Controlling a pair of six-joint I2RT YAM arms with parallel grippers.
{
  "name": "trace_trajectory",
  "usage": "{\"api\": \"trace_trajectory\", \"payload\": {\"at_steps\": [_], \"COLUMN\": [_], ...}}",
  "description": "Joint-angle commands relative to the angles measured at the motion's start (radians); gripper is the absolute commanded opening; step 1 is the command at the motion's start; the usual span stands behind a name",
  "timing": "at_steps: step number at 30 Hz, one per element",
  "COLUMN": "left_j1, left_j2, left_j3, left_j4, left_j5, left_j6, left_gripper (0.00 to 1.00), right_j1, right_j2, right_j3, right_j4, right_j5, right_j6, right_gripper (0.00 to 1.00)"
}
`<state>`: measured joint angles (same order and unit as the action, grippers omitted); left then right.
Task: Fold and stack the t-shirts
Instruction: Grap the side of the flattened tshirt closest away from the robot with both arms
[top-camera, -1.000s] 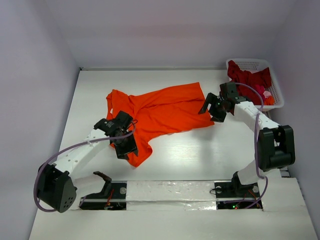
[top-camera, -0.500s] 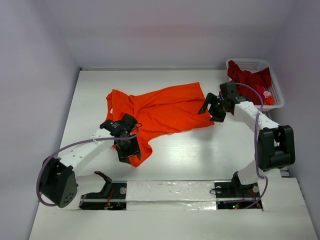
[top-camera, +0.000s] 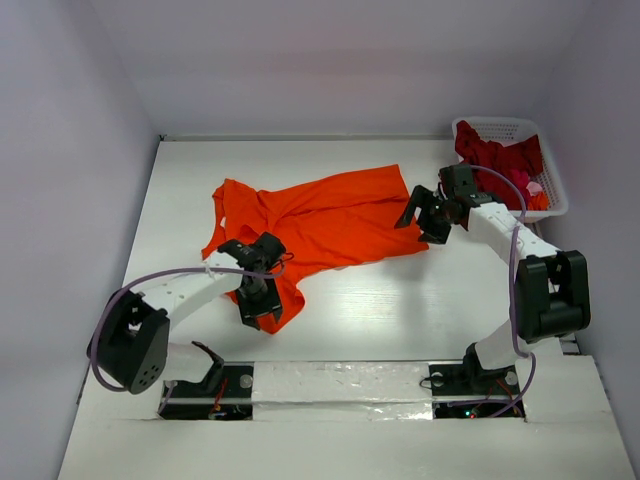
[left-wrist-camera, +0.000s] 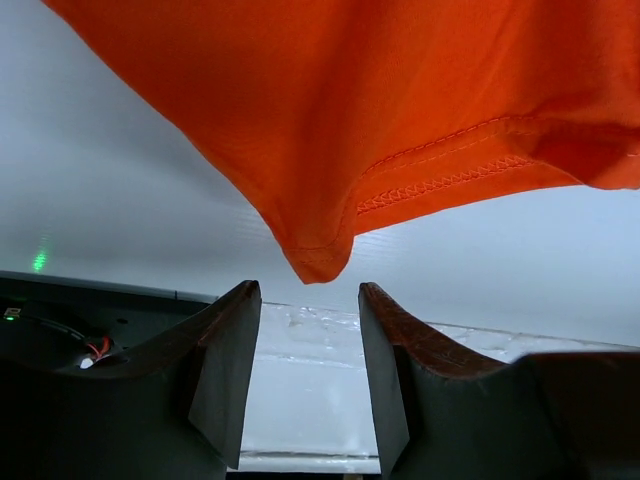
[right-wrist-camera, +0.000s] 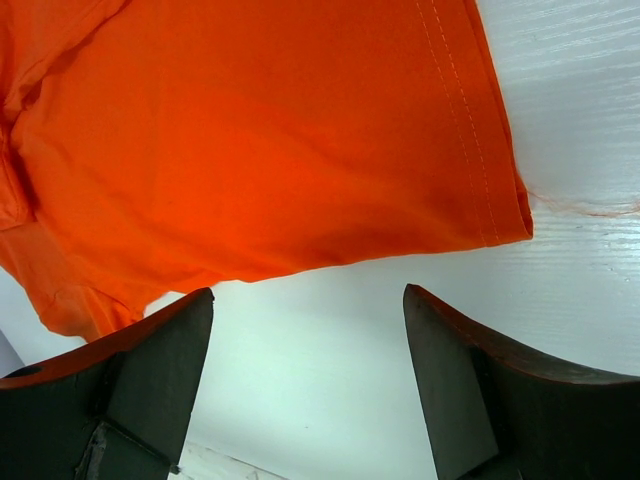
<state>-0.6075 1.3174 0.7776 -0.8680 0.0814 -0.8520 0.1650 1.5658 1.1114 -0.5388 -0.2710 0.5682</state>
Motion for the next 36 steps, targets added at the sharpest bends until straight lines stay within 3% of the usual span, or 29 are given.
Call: {"api": "trace_trajectory", "payload": {"at_steps": [1, 36], "left_j1": [-0.02, -0.095], "left_j2": [0.032, 0.098], "left_j3": [0.015, -0.006], "left_j4": [-0.04, -0.009], "left_j5": [-0.022, -0.058], "left_j6": [-0.005, -0.032], "left_gripper": [0.41, 0.36], "right_j1": [0.007, 0.007], "right_j2": [0.005, 0.022], "right_j3": [0.022, 0.027], "right_j4": [0.042, 0.046], "right_j5": [-0.022, -0.031], "right_j6": [-0.013, -0.016], "right_gripper": [0.82, 0.81]}}
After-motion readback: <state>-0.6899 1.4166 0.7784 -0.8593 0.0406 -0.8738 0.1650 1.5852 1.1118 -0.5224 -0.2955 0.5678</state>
